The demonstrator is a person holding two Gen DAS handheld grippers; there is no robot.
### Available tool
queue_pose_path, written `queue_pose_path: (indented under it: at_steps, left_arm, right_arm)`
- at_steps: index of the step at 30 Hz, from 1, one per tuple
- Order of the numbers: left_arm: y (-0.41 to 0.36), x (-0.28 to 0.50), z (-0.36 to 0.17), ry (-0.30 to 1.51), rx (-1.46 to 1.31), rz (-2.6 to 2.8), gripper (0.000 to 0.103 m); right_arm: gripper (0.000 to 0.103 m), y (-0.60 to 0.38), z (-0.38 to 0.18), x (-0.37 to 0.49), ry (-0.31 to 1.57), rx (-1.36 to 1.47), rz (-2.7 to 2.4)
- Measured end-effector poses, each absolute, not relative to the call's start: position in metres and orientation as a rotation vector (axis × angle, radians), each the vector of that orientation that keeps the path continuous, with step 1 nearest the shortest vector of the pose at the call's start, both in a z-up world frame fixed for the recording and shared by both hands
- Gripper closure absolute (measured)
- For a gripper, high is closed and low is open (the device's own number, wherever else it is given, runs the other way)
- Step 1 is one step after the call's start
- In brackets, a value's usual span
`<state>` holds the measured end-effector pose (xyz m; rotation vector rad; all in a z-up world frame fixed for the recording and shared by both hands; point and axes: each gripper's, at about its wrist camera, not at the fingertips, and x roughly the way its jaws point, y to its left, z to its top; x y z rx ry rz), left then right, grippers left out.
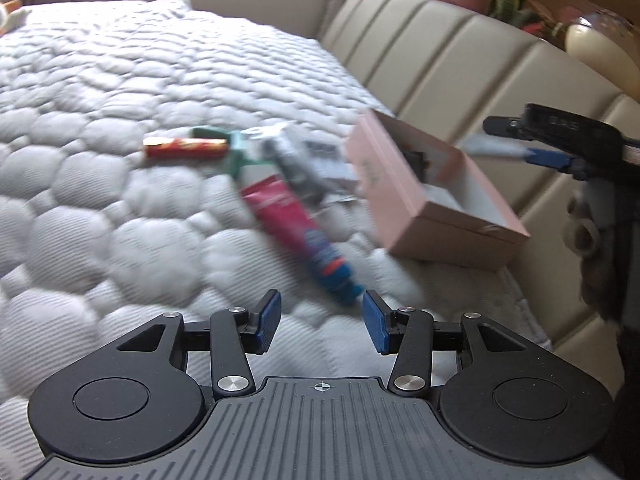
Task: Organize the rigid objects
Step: 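Place the black cup in the pink box with the left gripper while the right gripper drops the remote in, then grasp the pink-blue toothpaste tube with the left gripper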
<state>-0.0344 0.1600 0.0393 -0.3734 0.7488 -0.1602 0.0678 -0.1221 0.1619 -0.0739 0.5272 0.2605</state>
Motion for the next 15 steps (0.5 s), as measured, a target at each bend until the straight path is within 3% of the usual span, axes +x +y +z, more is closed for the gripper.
queue_pose_path:
  at_steps: [4, 15]
  left_arm:
    - [0.180, -0.038, 0.034, 0.746, -0.373, -0.125, 0.054]
    - [0.168, 0.004, 0.028, 0.733, -0.485, -0.101, 0.054]
  right_arm:
    - [0.015, -0.120, 0.141, 0.088, 0.588, -0.057, 0.229]
    - [0.015, -0.144, 0.073, -0.012, 0.561, -0.075, 0.250]
